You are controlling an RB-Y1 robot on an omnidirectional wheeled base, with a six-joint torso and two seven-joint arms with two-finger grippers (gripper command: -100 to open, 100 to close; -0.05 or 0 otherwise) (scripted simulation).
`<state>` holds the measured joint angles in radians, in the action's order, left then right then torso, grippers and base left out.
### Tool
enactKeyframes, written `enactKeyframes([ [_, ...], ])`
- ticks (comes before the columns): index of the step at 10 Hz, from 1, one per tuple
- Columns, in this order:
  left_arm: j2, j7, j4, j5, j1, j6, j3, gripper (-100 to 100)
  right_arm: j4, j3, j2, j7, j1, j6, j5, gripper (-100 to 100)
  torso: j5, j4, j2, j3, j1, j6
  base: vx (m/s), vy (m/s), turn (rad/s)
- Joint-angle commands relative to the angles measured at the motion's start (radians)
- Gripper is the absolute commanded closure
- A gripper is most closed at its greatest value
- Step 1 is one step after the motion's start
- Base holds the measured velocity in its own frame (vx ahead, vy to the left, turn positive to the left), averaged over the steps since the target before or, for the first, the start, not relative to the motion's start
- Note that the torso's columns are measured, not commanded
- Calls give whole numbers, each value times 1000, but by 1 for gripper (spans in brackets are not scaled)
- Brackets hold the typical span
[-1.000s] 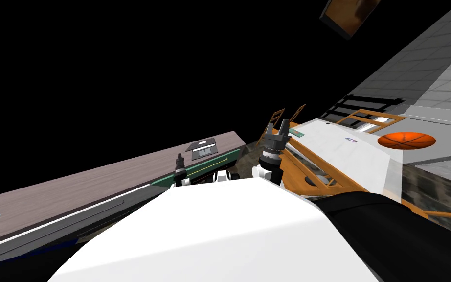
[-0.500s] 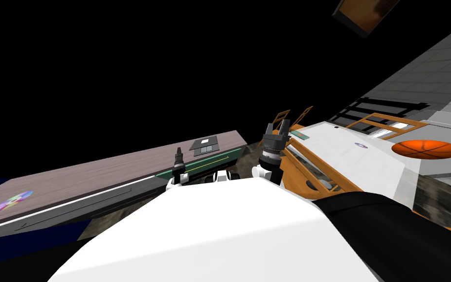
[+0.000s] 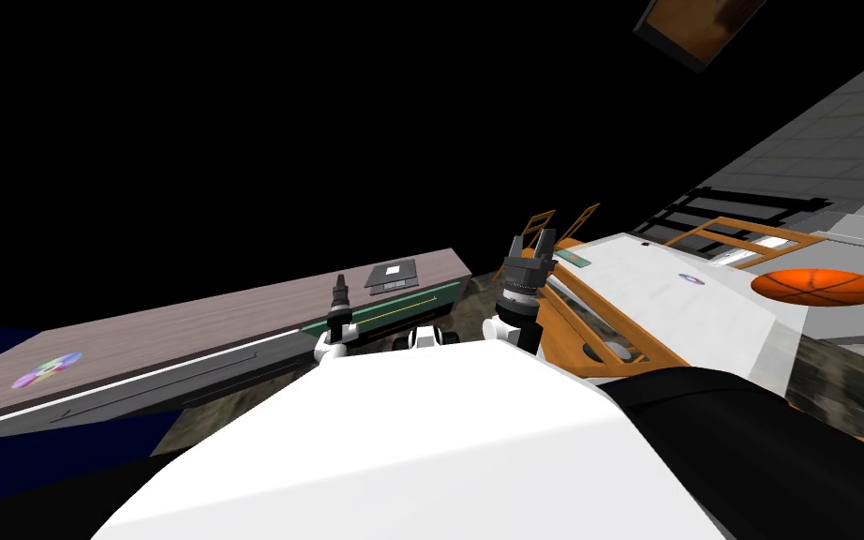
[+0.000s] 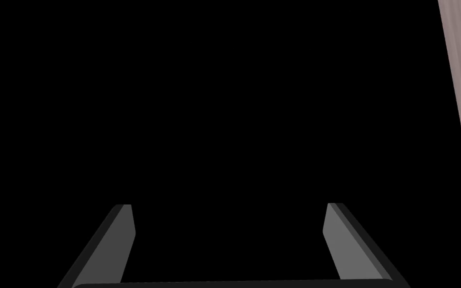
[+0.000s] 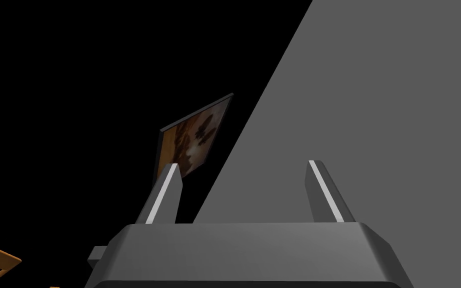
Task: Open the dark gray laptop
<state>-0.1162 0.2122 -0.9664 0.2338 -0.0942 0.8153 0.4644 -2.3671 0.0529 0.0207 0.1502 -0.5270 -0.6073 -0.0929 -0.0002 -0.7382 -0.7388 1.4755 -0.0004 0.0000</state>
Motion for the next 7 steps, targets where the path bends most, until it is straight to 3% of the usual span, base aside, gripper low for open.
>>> enactKeyframes([
  [1, -9, -6, -18, -2, -11, -29, -6, -100, 0, 0, 0, 0, 0, 0, 0, 0, 0, 0, -1, -1, 0, 0, -30, -17, 4],
  [2, -10, -8, -20, -2, -12, -36, -7, 0, 0, 0, 0, 0, 0, 0, 0, 0, 0, 0, 1, 1, 1, 0, -6, -4, -1],
  [7, -10, -8, -20, -2, -12, -36, -6, 0, 0, 0, 0, 0, 0, 0, 0, 0, 0, 0, 1, 0, 0, 0, 0, 0, 0],
])
